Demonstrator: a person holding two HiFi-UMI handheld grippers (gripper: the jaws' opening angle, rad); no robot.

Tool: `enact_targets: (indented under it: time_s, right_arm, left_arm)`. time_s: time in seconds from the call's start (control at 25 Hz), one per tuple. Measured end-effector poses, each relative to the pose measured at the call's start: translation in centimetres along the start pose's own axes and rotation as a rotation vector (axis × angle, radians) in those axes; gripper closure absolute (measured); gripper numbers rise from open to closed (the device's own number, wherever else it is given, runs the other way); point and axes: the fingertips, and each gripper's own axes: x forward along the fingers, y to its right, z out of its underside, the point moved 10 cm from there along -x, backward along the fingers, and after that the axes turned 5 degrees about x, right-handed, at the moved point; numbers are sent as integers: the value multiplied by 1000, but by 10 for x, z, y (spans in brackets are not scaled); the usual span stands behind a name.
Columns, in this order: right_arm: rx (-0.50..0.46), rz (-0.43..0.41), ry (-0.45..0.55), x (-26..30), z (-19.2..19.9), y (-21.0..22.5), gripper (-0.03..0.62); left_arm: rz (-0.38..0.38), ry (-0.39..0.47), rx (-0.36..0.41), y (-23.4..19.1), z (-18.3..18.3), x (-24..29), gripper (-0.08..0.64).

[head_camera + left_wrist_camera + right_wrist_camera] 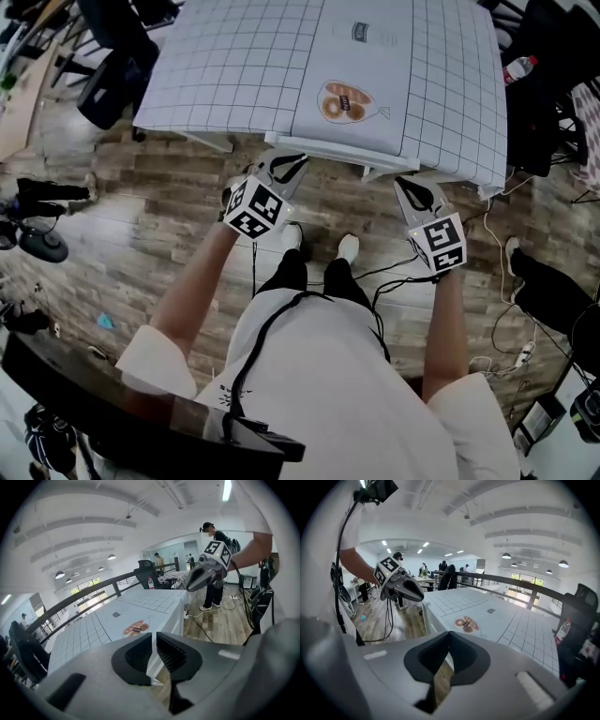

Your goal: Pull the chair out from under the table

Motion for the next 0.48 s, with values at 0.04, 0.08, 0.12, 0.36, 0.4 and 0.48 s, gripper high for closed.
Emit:
enact_targets:
  time_s: [0.04,0.08,0.12,0.36,0.4,0.48]
  right_arm:
    - [-28,8,-20,5,0,3,584]
    - [-61,16,-44,10,0,6,584]
    - [-99,22,-71,15,0,8,567]
    - [-330,40,-231,48,-2,24,443]
    - [-358,36,-250,53,-2,26,432]
    - [-411,20,-289,63,-2,29,397]
  left_arm:
    - [3,-15,26,-5,3,4,515]
    - [7,-30,55,-10,5,7,498]
    - [10,-47,84,-15,8,11,477]
    - [69,-198,271,-35,24,44,325]
    - [87,-226,297,-37,27,49,306]
    - [124,-270,341,-41,33,59,285]
